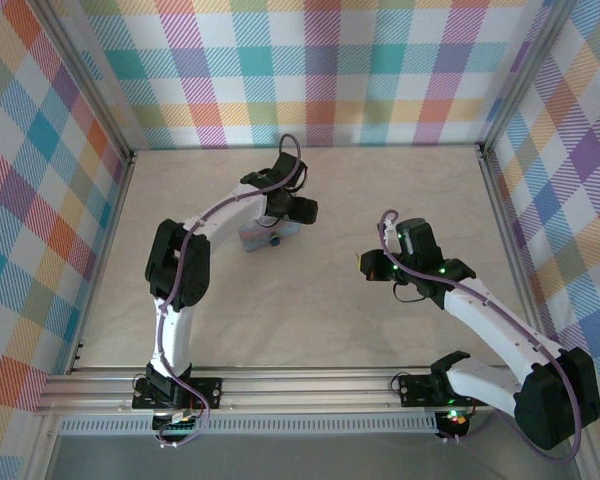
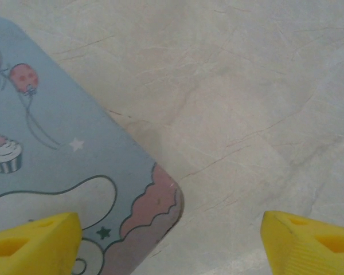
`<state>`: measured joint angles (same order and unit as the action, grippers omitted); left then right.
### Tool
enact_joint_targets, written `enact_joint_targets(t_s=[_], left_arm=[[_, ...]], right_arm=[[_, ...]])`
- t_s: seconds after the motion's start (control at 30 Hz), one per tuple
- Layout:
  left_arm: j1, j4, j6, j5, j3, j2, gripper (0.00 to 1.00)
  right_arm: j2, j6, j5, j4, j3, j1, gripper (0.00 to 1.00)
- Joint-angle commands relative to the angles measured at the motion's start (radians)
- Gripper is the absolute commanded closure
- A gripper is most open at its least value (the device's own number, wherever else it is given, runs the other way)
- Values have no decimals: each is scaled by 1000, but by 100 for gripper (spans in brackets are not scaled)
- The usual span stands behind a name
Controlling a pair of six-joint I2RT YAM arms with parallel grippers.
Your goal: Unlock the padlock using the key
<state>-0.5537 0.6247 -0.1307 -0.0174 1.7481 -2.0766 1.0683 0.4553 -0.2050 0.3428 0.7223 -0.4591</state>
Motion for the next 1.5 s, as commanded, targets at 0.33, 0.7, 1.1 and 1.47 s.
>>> enact_joint_targets(t_s=[0.33,0.7,1.1,1.47], left_arm=[[-95,11,38,14,-80,27,19],[-229,-41,-64,25,-234,155,20],[-368,-96,-162,39,-299,181,20],[-378,-108,-176,20,-283,277,17]], right_arm=[[-13,-2,-48,90,31,87,100],[-57,17,-103,116,2,188,100],[-109,30,-93,159,-33,188,100],[-135,20,-92,190,-56,188,100]])
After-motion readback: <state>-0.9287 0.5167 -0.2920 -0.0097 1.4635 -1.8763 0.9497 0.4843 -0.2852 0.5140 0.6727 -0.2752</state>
